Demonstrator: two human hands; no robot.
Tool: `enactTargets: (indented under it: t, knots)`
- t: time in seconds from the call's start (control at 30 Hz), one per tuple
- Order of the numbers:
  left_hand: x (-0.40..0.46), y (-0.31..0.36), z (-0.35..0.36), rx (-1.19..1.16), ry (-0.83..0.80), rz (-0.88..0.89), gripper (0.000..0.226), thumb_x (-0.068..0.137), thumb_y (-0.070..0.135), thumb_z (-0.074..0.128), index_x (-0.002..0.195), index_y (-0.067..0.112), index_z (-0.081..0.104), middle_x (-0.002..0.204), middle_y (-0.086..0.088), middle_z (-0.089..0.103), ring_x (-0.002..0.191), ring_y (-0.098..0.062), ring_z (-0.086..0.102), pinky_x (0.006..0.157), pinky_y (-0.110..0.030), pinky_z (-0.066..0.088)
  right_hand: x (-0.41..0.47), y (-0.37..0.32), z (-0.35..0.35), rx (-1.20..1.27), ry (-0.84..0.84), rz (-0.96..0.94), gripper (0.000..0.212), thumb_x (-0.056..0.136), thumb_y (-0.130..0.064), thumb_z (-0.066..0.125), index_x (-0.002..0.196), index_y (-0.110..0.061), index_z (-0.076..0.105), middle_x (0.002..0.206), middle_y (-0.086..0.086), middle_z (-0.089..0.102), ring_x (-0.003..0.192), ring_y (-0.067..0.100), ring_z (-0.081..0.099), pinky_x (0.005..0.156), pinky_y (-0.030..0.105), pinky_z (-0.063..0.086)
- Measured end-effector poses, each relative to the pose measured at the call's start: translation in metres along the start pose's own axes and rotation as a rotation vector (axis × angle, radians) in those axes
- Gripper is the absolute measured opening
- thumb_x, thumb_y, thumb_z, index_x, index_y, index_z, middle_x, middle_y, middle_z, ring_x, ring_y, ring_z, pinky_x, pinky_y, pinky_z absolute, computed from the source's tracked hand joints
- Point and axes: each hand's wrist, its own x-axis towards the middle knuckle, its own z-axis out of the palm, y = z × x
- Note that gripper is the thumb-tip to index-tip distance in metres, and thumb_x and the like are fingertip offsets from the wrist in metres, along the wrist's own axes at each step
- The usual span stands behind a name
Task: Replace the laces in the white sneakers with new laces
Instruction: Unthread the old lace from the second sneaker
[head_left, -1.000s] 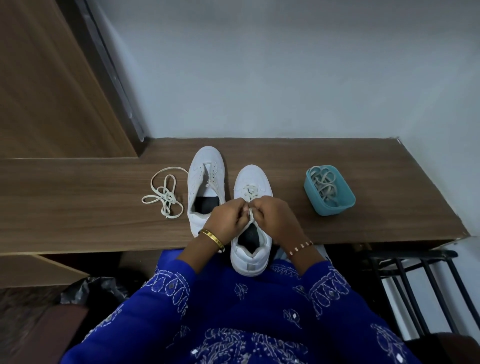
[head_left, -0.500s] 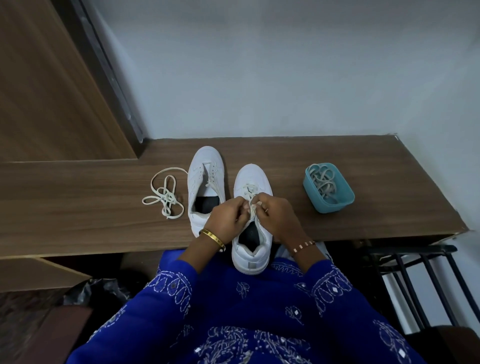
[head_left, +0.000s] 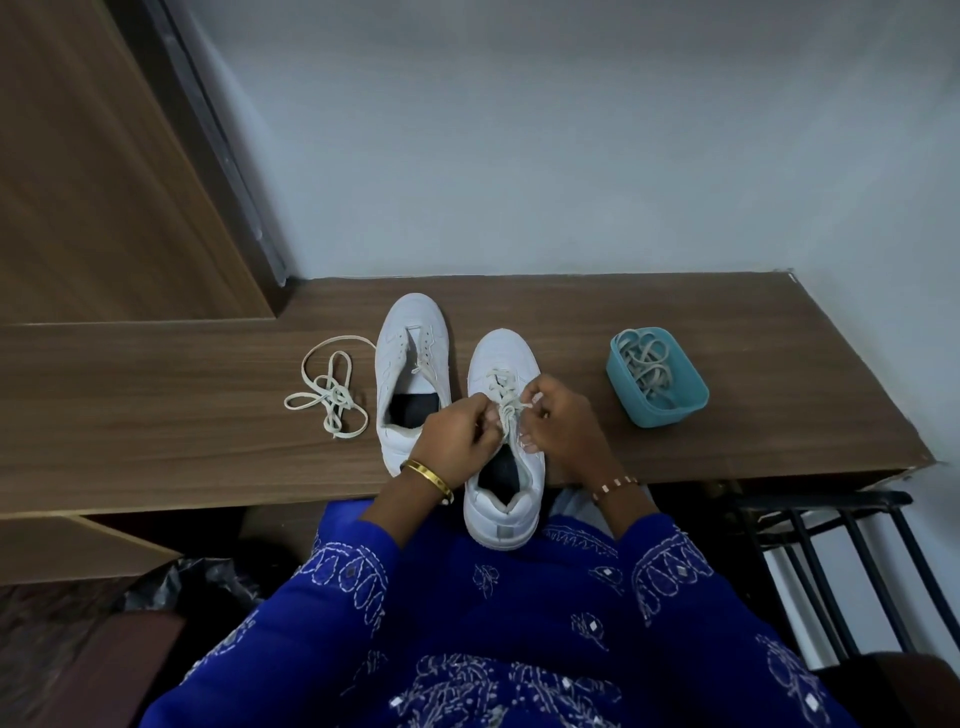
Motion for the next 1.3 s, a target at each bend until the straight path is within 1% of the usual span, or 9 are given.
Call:
enactTargets:
  t: [0.17,0.4,0.57,0.63,0.8,0.9,1.07,1.17,1.3]
  knots:
    - [0.001,0.000,0.002,-0.016,0.026,-0.014,0.017,0.085,0.023,0.056,0.086,0.007,0.061,0.077,-0.007,0.066,0.072,-0.022,0.060,0.065,-0.028,0.042,-0.001,-0.003,0.001,-0.277,-0.008,-0.229,0.008,0.082,-0.002,0.055,0.087,-0.006,0.061,0.053,0.006,0.058,0.055,0.027,0.057,0.061,0.034,0.048]
    - [0.001,0.002,0.002,-0.014,0.051,-0.022,0.029,0.078,0.027,0.042,0.085,0.006,0.059,0.075,-0.007,0.063,0.067,-0.021,0.055,0.059,-0.026,0.034,0.000,0.003,0.013,0.090,0.149,0.140,0.019,0.077,-0.008,0.043,0.067,-0.024,0.047,0.069,0.017,0.066,0.066,0.034,0.066,0.066,0.051,0.056]
    - [-0.001,0.001,0.003,0.003,0.057,-0.006,0.013,0.087,0.020,0.058,0.090,0.008,0.059,0.076,-0.004,0.063,0.068,-0.015,0.053,0.061,-0.025,0.035,-0.005,-0.006,0.002,-0.188,0.016,-0.116,0.012,0.083,-0.004,0.051,0.092,-0.010,0.055,0.058,0.012,0.058,0.052,0.023,0.053,0.052,0.019,0.040]
    - [0.001,0.002,0.004,0.047,0.068,0.000,0.015,0.089,0.021,0.057,0.089,0.007,0.060,0.077,-0.008,0.064,0.070,-0.018,0.055,0.059,-0.026,0.031,-0.003,-0.006,0.001,-0.237,0.018,-0.156,0.009,0.085,-0.003,0.050,0.090,-0.007,0.056,0.059,0.011,0.058,0.054,0.023,0.055,0.054,0.025,0.042]
    - [0.003,0.005,0.010,0.073,0.125,-0.059,0.021,0.091,0.014,0.049,0.070,0.009,0.049,0.070,-0.014,0.059,0.064,-0.025,0.050,0.055,-0.027,0.020,0.001,-0.002,0.013,0.037,0.216,0.122,0.014,0.086,-0.006,0.043,0.077,-0.016,0.045,0.070,0.015,0.062,0.064,0.031,0.062,0.062,0.044,0.055]
    - [0.001,0.004,0.011,-0.076,0.142,-0.142,0.020,0.091,0.011,0.049,0.072,0.004,0.053,0.068,-0.011,0.056,0.064,-0.017,0.046,0.057,-0.027,0.025,0.001,-0.005,0.009,0.354,0.253,0.320,0.018,0.092,-0.008,0.040,0.078,-0.019,0.044,0.065,0.014,0.060,0.048,0.019,0.061,0.047,0.031,0.055]
    - [0.019,0.002,0.008,-0.439,-0.046,-0.263,0.031,0.088,0.004,0.050,0.058,0.006,0.045,0.055,-0.003,0.040,0.054,-0.013,0.036,0.057,-0.028,0.030,0.003,-0.016,-0.003,0.349,0.213,0.271,0.015,0.093,-0.011,0.043,0.079,-0.012,0.048,0.060,0.007,0.058,0.032,0.010,0.050,0.035,0.022,0.044]
    - [0.029,0.008,0.002,-0.574,-0.087,-0.415,0.041,0.094,0.023,0.050,0.055,0.014,0.040,0.053,0.000,0.039,0.052,-0.012,0.036,0.058,-0.027,0.030,0.013,-0.030,-0.016,0.411,0.152,0.230,0.015,0.088,-0.007,0.052,0.073,-0.007,0.055,0.064,0.006,0.057,0.041,0.011,0.049,0.037,0.022,0.042]
    - [0.038,0.012,-0.023,-0.462,-0.122,-0.484,0.062,0.092,0.059,0.026,0.070,0.008,0.052,0.070,-0.014,0.054,0.070,-0.024,0.054,0.068,-0.031,0.045,0.021,-0.050,-0.033,0.768,0.047,0.280,0.019,0.086,-0.003,0.049,0.068,-0.007,0.055,0.070,0.006,0.058,0.047,0.012,0.045,0.040,0.020,0.039]
